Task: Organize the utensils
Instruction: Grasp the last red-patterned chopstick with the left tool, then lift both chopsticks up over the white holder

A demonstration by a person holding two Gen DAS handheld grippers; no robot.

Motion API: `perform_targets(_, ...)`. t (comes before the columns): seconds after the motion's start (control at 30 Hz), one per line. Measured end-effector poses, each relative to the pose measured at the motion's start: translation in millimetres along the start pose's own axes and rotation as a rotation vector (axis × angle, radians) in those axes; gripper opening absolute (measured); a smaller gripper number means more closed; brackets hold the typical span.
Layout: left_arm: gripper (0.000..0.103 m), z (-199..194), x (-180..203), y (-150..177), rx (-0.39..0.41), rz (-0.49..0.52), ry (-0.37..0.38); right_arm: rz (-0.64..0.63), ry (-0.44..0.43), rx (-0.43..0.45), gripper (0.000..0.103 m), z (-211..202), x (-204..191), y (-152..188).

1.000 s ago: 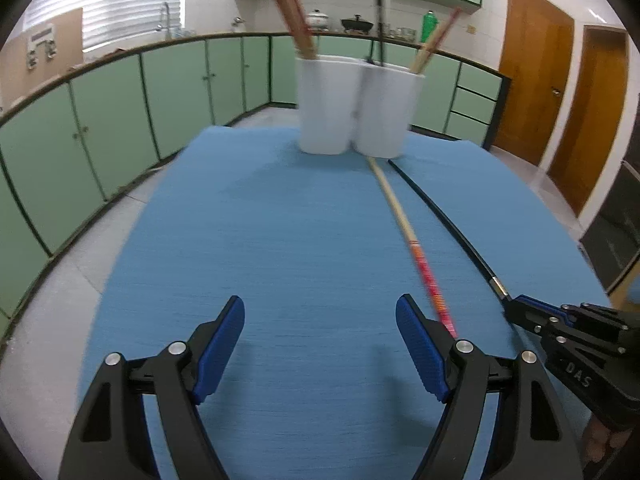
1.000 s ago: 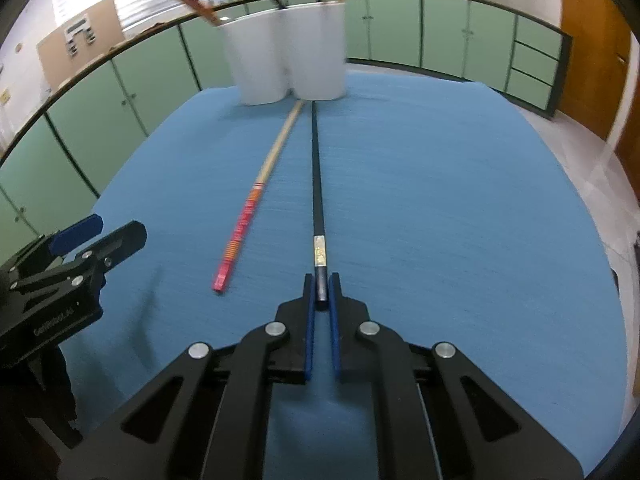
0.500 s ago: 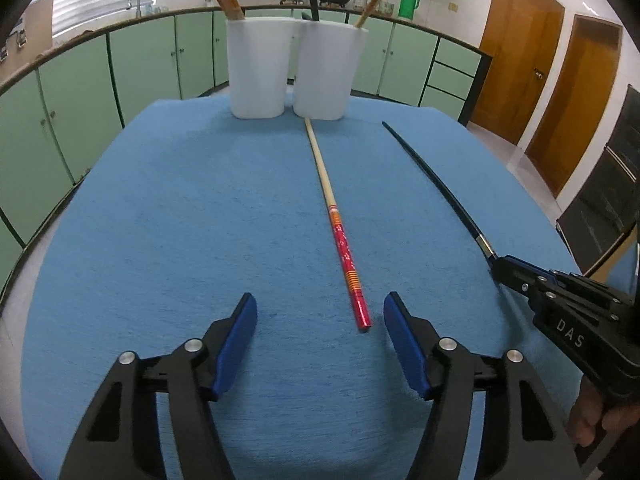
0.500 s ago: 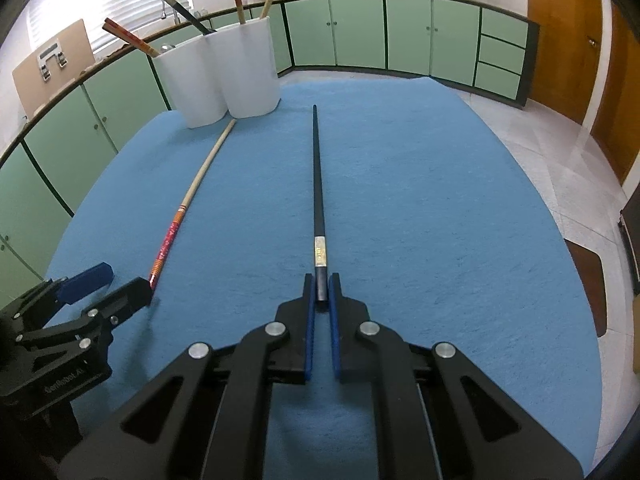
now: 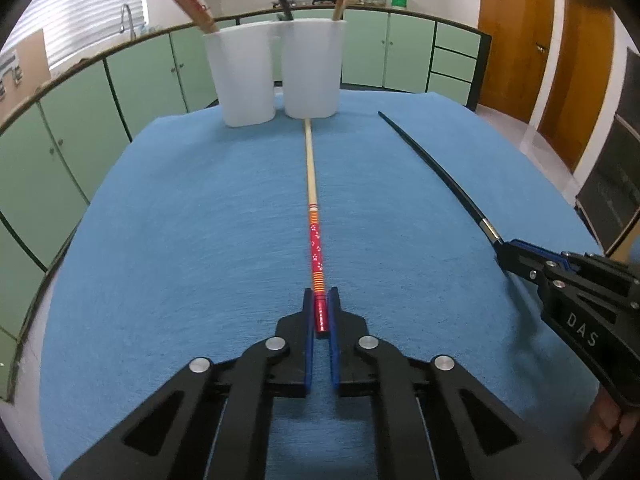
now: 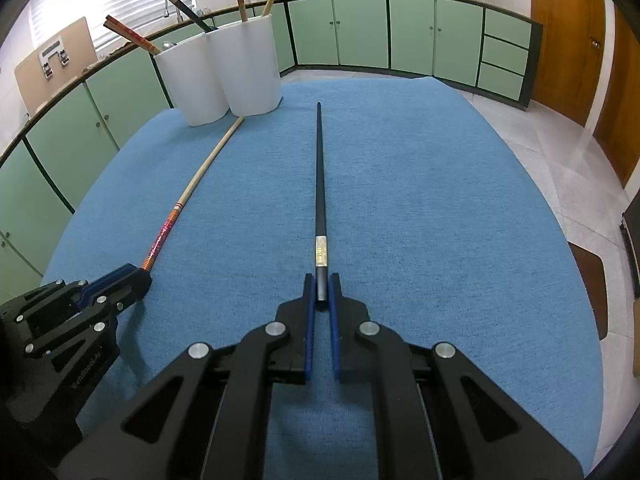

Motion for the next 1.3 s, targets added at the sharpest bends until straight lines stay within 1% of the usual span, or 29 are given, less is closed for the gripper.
perform_targets(0.17, 0.006, -4, -4, 1, 0.010, -0.026, 0.024, -0.015, 0.016, 0.001, 0.006, 0, -2, 1)
perform_targets(0.37, 0.006, -18, -10, -3, 0.051, -0.037, 0.029, -0.030, 0.026, 0.015, 0.006, -6, -5, -1)
perform_targets(0.5, 0.006, -36, -14, -12, 0.095, -0.038, 0.022, -0.052, 0.024, 0.045, 0.006, -18, -12, -9)
perform_targets(0.73, 0.006, -73, -32, -37, 0.197, -0.054, 0.007, -0.096, 0.019, 0.130, 0.006, -49, -22, -34)
perform_targets(0.87, 0.006, -92, -38, -52, 0.248, -0.060, 0.013, -0.116, 0.006, 0.175, 0.006, -67, -29, -50)
perform_targets(1.1, 0.006, -114, -46, -65, 0.295, -0.067, 0.029, -0.131, -0.023, 0.248, 0.006, -99, -38, -77)
perform_targets(1.17, 0.006, -121, -48, -69, 0.307, -0.077, 0.045, -0.137, -0.028, 0.265, 0.006, -106, -40, -84)
perform_targets(1.3, 0.006, -131, -52, -79, 0.341, -0.072, 0.043, -0.140, -0.050, 0.285, 0.006, -118, -42, -98)
Point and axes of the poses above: each gripper's, at about its wrist camera, not at the fingertips, and z roughly the way its jaws point, x to its right, y to its underside, the point moved 8 cm from there along z, roughly the way its jaws point, and after that the axes turned 5 degrees about -y, right-handed, at the moved point
